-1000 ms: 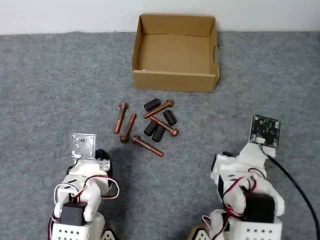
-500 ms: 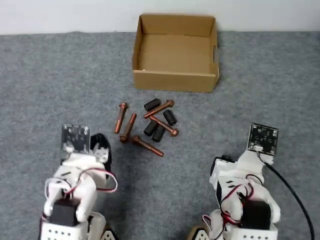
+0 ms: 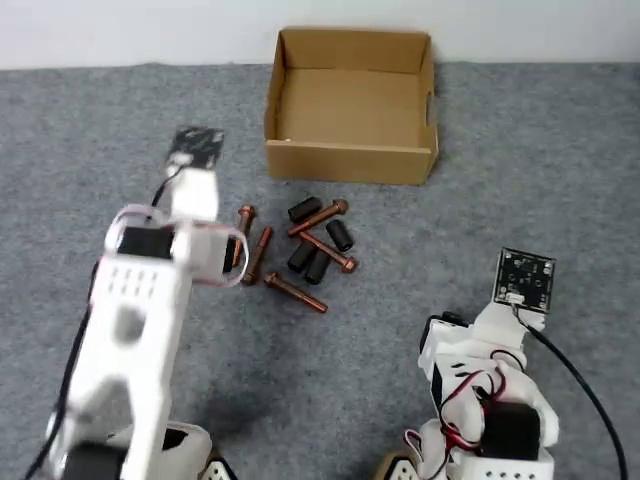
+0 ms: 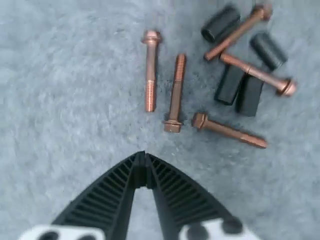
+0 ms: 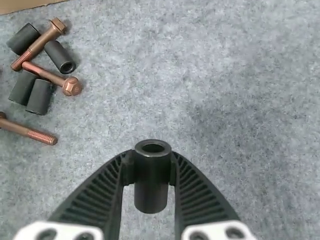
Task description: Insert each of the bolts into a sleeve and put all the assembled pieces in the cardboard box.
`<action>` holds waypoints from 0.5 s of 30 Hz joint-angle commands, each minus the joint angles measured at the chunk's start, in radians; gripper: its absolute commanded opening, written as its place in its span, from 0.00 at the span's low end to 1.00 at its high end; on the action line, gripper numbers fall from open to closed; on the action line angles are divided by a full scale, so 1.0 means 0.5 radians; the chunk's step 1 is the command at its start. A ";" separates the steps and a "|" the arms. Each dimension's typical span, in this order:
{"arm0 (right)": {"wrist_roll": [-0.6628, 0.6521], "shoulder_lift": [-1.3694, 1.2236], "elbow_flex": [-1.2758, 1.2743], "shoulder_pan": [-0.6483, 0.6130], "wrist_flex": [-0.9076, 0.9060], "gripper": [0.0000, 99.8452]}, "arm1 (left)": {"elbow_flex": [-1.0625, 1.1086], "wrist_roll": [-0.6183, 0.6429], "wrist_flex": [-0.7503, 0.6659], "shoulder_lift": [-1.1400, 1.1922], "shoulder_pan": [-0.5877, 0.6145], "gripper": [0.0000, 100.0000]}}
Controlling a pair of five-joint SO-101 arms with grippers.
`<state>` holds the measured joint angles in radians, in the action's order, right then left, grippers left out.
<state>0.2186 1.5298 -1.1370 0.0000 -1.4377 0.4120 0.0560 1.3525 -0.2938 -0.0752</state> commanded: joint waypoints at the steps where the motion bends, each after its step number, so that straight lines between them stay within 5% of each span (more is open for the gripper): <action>1: 0.009 0.014 0.006 0.041 0.048 0.01 | -0.422 -0.209 0.064 0.460 -0.003 0.01; 8: 0.006 0.017 0.006 0.201 0.057 0.01 | -1.088 -0.338 0.255 1.105 -0.003 0.01; 15: 0.006 0.017 0.006 0.207 0.060 0.01 | -1.625 -0.341 0.448 1.577 0.018 0.19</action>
<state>0.2186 1.5298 -1.1370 0.0936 -1.4285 -0.2770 -0.1036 1.5505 0.4473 -0.0752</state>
